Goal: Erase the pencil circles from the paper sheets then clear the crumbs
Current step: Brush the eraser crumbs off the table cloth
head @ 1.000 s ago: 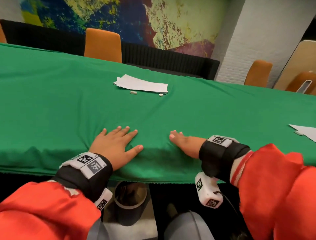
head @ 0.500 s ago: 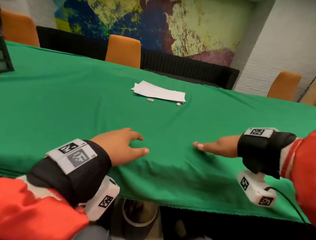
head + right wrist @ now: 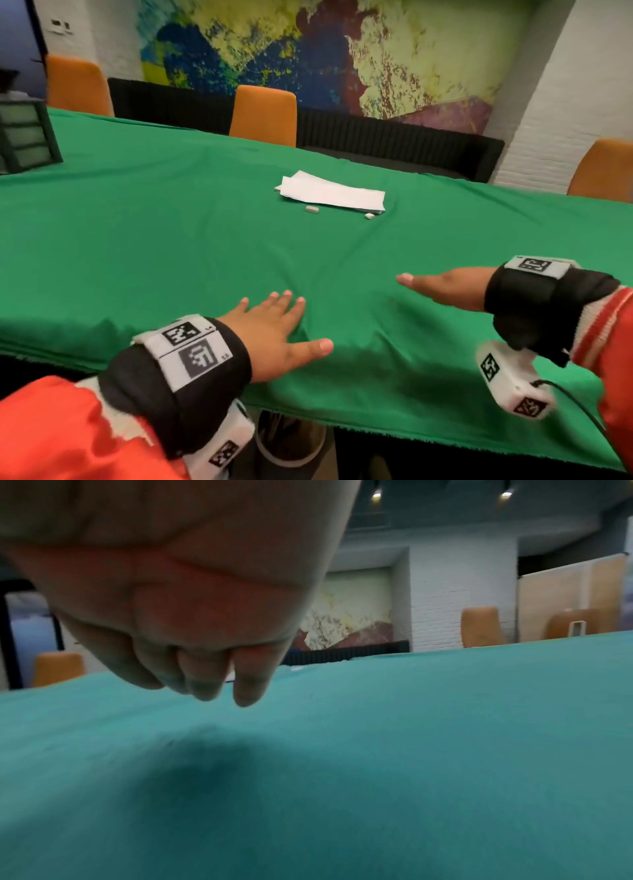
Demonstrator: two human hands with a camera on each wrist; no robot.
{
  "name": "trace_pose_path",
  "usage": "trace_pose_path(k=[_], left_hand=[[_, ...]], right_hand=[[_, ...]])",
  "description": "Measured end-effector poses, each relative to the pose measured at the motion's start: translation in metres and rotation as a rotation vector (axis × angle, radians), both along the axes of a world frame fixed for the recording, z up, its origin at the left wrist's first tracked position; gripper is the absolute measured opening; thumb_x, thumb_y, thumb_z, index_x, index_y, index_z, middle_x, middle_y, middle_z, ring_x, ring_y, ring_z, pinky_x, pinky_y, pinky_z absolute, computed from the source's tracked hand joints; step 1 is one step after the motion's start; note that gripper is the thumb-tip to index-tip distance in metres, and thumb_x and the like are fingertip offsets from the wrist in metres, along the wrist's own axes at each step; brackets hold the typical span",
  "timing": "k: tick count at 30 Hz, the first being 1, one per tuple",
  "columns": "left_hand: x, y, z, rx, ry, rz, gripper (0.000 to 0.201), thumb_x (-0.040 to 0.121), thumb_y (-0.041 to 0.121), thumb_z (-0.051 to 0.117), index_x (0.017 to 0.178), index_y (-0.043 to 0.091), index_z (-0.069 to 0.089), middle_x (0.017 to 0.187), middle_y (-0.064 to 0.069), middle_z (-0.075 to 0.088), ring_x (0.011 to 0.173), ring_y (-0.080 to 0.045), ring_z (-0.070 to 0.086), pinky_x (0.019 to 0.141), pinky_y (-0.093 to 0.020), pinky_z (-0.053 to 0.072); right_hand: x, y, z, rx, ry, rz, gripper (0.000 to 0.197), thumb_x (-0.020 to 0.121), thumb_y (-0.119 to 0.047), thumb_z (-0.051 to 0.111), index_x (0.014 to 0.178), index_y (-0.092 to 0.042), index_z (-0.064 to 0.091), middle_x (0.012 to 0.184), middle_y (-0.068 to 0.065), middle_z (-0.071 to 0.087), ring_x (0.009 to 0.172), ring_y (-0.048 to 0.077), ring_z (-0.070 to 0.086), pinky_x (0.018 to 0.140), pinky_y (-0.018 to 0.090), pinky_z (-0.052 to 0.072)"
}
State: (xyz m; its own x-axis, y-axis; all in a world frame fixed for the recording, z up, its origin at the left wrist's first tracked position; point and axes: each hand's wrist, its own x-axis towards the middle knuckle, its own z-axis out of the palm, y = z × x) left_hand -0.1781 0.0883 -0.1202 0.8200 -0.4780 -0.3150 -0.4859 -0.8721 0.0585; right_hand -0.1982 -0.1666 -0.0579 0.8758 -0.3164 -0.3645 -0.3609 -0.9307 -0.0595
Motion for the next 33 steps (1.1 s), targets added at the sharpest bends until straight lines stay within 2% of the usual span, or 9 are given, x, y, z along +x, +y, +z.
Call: trace_pose_path(k=[2, 5, 8, 10, 15, 17, 20, 28, 33], left_hand=[[-0.006, -0.008, 0.003, -0.059, -0.029, -0.004, 0.09, 0.085, 0.074, 0.019, 0.15, 0.022, -0.014, 0.157, 0.001, -0.018, 0.145, -0.012, -0.012, 0.119, -0.042, -0.003], [0.006, 0.0, 0.002, -0.025, -0.133, 0.149, 0.095, 0.083, 0.077, 0.018, 0.151, 0.017, -0.013, 0.157, -0.004, -0.018, 0.146, -0.016, -0.012, 0.118, -0.044, -0.003], [0.021, 0.011, -0.004, 0.047, -0.12, 0.321, 0.099, 0.082, 0.079, 0.015, 0.151, 0.012, -0.007, 0.159, -0.008, -0.011, 0.147, -0.019, -0.007, 0.118, -0.047, 0.003], [0.018, 0.003, -0.009, 0.036, -0.116, 0.304, 0.097, 0.083, 0.078, 0.015, 0.152, 0.013, -0.004, 0.159, -0.008, -0.007, 0.147, -0.02, -0.005, 0.118, -0.047, 0.005], [-0.016, -0.039, -0.002, -0.196, -0.045, -0.004, 0.077, 0.091, 0.067, 0.02, 0.152, 0.025, -0.001, 0.159, 0.004, -0.007, 0.146, -0.011, -0.003, 0.118, -0.044, 0.0], [-0.013, -0.033, 0.001, -0.243, -0.11, 0.02, 0.079, 0.091, 0.066, 0.024, 0.152, 0.026, -0.005, 0.159, 0.004, -0.009, 0.146, -0.01, -0.005, 0.117, -0.043, 0.0], [0.008, 0.003, -0.004, -0.148, -0.213, 0.178, 0.083, 0.09, 0.068, 0.025, 0.152, 0.021, -0.003, 0.159, 0.001, -0.009, 0.146, -0.013, -0.003, 0.116, -0.045, 0.003], [0.027, 0.078, -0.011, 0.008, -0.166, 0.447, 0.091, 0.083, 0.077, 0.021, 0.153, 0.018, 0.012, 0.16, -0.006, 0.005, 0.146, -0.021, 0.011, 0.116, -0.049, 0.016], [0.022, 0.035, 0.002, 0.018, -0.221, 0.338, 0.09, 0.086, 0.075, 0.019, 0.152, 0.015, 0.009, 0.16, -0.006, -0.001, 0.147, -0.018, 0.004, 0.116, -0.048, 0.009]], right_hand=[[-0.006, -0.01, 0.002, -0.003, -0.034, -0.041, 0.062, 0.097, -0.053, 0.022, 0.147, -0.017, 0.028, 0.154, 0.006, 0.024, 0.141, 0.019, 0.025, 0.109, 0.022, 0.017], [-0.015, -0.035, -0.005, -0.084, -0.042, -0.181, 0.048, 0.105, -0.026, 0.013, 0.149, -0.013, -0.002, 0.157, 0.01, 0.007, 0.144, 0.021, 0.014, 0.106, 0.022, 0.012], [-0.03, -0.056, -0.027, -0.24, 0.012, -0.111, 0.05, 0.103, -0.009, 0.011, 0.15, -0.014, -0.007, 0.155, 0.017, 0.012, 0.143, 0.029, 0.017, 0.113, 0.033, 0.017], [-0.035, -0.061, -0.049, -0.259, 0.019, -0.081, 0.048, 0.104, -0.017, 0.014, 0.15, -0.014, 0.002, 0.153, 0.019, 0.015, 0.142, 0.031, 0.018, 0.114, 0.037, 0.019], [-0.036, -0.067, -0.084, -0.135, -0.176, -0.245, 0.062, 0.101, -0.042, 0.023, 0.15, -0.007, 0.007, 0.157, 0.012, -0.001, 0.145, 0.027, 0.003, 0.115, 0.041, 0.008], [-0.037, -0.069, -0.085, -0.12, -0.19, -0.25, 0.062, 0.101, -0.044, 0.022, 0.15, -0.011, 0.006, 0.158, 0.008, -0.003, 0.145, 0.025, 0.001, 0.114, 0.046, 0.008], [-0.038, -0.072, -0.087, -0.115, -0.199, -0.235, 0.063, 0.1, -0.045, 0.022, 0.151, -0.012, 0.006, 0.158, 0.006, -0.003, 0.145, 0.024, 0.0, 0.114, 0.049, 0.007], [-0.038, -0.069, -0.088, -0.113, -0.22, -0.27, 0.063, 0.1, -0.047, 0.02, 0.151, -0.014, 0.004, 0.158, 0.006, -0.004, 0.145, 0.024, 0.0, 0.114, 0.048, 0.006], [-0.039, -0.07, -0.088, -0.107, -0.217, -0.269, 0.063, 0.099, -0.048, 0.019, 0.151, -0.015, 0.004, 0.158, 0.005, -0.005, 0.145, 0.023, 0.0, 0.114, 0.047, 0.007]])
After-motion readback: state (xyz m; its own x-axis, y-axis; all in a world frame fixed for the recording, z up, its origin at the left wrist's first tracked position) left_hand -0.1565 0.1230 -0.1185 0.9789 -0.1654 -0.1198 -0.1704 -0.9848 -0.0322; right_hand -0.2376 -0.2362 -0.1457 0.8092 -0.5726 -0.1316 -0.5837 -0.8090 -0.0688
